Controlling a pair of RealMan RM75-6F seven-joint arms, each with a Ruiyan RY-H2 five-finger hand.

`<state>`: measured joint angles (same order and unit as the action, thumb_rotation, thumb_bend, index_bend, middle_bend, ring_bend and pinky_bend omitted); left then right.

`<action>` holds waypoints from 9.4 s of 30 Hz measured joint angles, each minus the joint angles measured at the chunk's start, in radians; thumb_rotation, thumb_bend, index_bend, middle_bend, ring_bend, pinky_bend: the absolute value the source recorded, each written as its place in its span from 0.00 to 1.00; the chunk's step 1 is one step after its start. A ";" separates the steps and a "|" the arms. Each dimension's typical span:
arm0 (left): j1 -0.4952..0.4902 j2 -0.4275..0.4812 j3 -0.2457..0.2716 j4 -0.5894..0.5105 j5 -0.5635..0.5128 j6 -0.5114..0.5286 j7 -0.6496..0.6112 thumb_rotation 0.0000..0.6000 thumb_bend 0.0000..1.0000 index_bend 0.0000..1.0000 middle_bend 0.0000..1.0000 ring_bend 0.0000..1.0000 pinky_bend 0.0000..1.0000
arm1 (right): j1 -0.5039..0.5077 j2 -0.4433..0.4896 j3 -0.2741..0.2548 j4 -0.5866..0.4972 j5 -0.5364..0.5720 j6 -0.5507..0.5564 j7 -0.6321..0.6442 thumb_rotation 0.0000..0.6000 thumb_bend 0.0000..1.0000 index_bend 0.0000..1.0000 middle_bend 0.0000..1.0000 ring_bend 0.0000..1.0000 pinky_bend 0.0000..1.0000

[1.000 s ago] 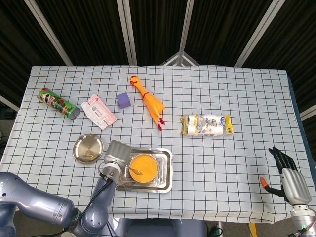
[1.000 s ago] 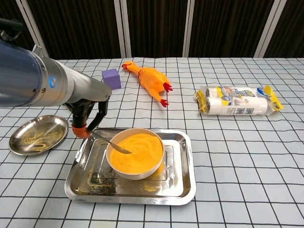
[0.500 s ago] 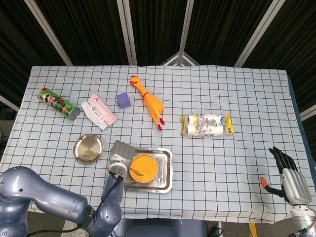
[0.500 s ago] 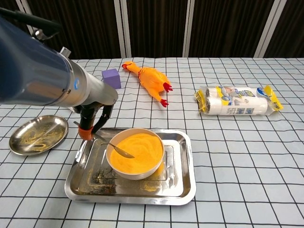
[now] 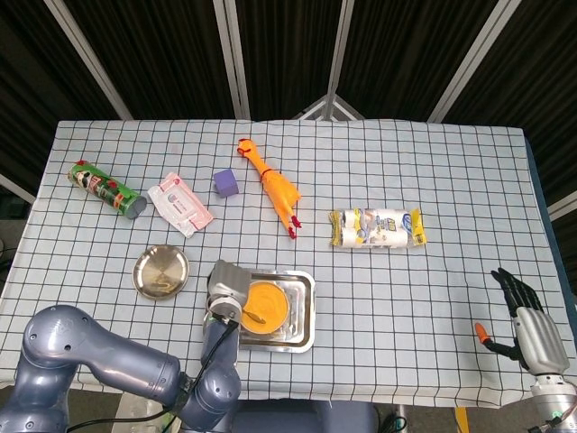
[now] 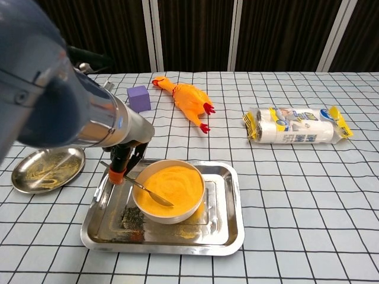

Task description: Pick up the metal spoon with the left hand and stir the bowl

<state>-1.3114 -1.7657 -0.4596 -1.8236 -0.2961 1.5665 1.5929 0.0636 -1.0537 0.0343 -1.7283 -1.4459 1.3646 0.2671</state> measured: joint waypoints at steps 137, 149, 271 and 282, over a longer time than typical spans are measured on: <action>0.049 0.081 -0.014 -0.023 -0.020 -0.079 -0.144 1.00 0.88 0.78 1.00 0.93 0.95 | 0.006 0.009 0.002 -0.015 0.016 -0.017 0.009 1.00 0.40 0.00 0.00 0.00 0.00; 0.061 0.113 -0.024 -0.004 0.013 -0.097 -0.189 1.00 0.88 0.78 1.00 0.93 0.95 | 0.008 0.011 0.004 -0.017 0.021 -0.023 0.016 1.00 0.40 0.00 0.00 0.00 0.00; -0.095 0.082 -0.080 0.062 -0.239 0.062 0.136 1.00 0.88 0.78 1.00 0.93 0.95 | 0.014 0.031 0.003 -0.049 0.036 -0.057 0.071 1.00 0.40 0.00 0.00 0.00 0.00; -0.124 -0.006 -0.068 0.155 -0.216 0.074 0.179 1.00 0.88 0.79 1.00 0.94 0.95 | 0.014 0.037 0.003 -0.049 0.032 -0.056 0.089 1.00 0.40 0.00 0.00 0.00 0.00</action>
<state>-1.4357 -1.7716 -0.5280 -1.6688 -0.5120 1.6401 1.7719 0.0772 -1.0171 0.0370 -1.7776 -1.4135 1.3081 0.3561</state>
